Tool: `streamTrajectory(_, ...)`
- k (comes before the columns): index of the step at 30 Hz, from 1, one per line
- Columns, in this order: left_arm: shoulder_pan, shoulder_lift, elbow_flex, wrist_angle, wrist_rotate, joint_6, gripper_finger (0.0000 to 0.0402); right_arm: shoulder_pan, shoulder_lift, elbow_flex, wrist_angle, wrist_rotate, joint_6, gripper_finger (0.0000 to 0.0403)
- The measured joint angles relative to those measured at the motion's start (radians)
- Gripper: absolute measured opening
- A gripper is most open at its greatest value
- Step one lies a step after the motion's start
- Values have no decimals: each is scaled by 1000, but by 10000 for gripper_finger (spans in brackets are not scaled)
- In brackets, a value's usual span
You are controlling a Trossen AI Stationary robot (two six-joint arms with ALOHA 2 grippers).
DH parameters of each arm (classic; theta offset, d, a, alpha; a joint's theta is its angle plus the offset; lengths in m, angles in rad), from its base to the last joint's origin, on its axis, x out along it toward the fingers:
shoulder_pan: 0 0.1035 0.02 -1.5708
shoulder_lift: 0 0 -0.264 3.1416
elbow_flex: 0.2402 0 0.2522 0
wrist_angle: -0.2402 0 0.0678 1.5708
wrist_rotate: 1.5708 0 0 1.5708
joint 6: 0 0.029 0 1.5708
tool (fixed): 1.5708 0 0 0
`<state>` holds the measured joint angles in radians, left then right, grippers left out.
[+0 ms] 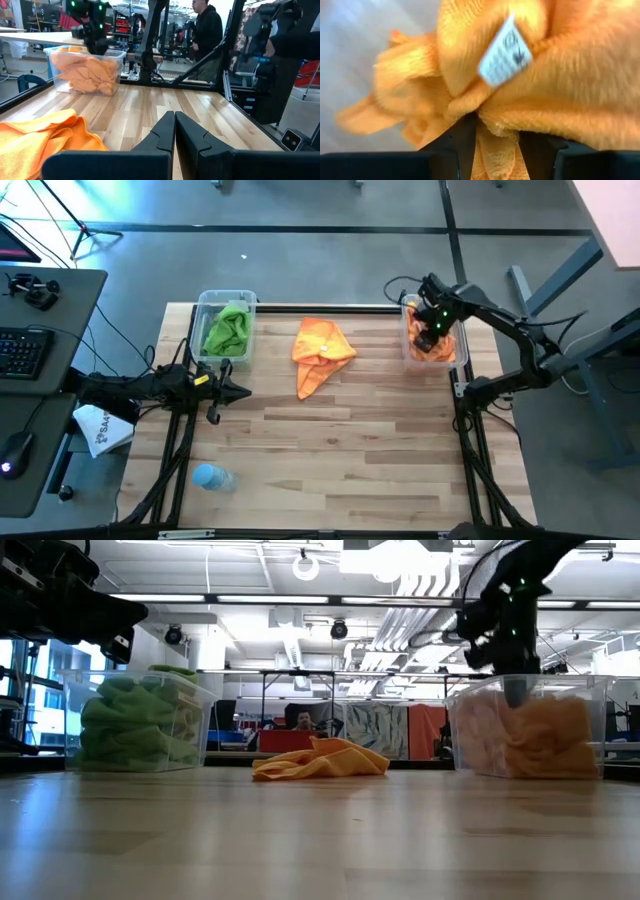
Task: Sort microfiber towel by color & place in baskets
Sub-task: Put the orange microfiber towel into the right transparent bin
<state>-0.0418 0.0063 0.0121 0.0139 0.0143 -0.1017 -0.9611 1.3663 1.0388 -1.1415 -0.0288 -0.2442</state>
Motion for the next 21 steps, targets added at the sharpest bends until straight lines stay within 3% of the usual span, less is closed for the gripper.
streamTrajectory(8, 0, 0, 0, 0, 0, 0, 0, 0, -1, 273, -223, -2, 12, 140)
streamTrajectory(16, 0, 0, 0, 0, 0, 0, 0, 0, -3, 471, -305, -2, 59, 140)
streamTrajectory(21, 0, 0, 0, 0, 0, 0, 0, 0, -4, 508, -344, 104, 61, 140)
